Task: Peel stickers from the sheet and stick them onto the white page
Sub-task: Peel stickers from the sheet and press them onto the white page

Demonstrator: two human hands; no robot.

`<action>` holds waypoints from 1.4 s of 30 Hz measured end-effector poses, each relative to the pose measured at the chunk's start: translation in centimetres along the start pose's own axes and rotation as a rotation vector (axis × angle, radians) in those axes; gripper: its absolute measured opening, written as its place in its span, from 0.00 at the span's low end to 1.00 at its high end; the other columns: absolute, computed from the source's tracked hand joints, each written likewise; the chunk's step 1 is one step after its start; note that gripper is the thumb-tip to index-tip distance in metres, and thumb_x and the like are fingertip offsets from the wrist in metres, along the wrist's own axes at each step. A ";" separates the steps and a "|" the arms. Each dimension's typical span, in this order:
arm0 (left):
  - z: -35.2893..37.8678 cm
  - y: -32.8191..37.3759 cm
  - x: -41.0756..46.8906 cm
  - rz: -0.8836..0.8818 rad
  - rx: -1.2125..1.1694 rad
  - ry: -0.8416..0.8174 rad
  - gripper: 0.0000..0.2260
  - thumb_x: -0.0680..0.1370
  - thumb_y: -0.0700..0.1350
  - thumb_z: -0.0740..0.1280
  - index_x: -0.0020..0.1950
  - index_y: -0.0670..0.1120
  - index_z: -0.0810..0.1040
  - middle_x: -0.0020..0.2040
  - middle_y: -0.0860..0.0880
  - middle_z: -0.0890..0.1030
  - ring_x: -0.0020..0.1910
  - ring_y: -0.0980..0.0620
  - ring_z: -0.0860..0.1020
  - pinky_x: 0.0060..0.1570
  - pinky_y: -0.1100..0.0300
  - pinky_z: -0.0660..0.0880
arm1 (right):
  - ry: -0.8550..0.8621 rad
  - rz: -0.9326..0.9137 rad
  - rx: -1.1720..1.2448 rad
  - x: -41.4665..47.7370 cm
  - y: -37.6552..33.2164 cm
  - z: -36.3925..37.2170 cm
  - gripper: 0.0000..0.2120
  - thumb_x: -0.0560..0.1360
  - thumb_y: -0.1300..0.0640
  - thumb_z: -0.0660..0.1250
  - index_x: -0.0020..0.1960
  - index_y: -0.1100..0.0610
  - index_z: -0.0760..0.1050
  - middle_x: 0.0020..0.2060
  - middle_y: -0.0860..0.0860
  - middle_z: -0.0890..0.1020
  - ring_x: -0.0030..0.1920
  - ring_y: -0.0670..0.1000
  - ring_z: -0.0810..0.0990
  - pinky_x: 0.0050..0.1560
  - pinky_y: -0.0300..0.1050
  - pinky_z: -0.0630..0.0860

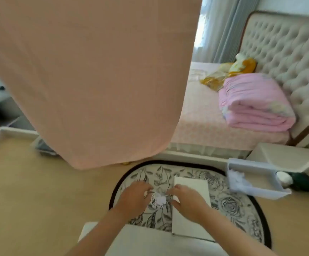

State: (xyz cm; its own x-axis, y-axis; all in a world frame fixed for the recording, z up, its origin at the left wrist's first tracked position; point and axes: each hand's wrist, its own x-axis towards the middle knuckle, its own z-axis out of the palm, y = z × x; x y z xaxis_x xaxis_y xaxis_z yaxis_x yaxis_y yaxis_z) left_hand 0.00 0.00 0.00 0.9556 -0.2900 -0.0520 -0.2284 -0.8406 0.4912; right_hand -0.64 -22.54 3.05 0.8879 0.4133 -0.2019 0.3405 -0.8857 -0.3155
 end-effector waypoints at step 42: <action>8.8 5.0 1.4 0.152 -0.661 0.148 0.07 0.80 0.45 0.66 0.48 0.51 0.84 0.42 0.55 0.86 0.39 0.55 0.83 0.43 0.62 0.76 | 0.507 0.156 1.135 -2.3 3.8 6.3 0.06 0.71 0.56 0.77 0.48 0.56 0.85 0.40 0.51 0.87 0.35 0.49 0.83 0.35 0.40 0.68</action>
State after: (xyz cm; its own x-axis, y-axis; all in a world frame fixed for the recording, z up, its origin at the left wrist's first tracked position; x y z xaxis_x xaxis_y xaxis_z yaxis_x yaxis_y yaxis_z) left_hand -1.48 -8.61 -5.30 0.9482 -0.2771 0.1555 -0.2452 -0.3267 0.9128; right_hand -3.35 -25.52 -3.50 0.9995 -0.0301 -0.0094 -0.0133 -0.1323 -0.9911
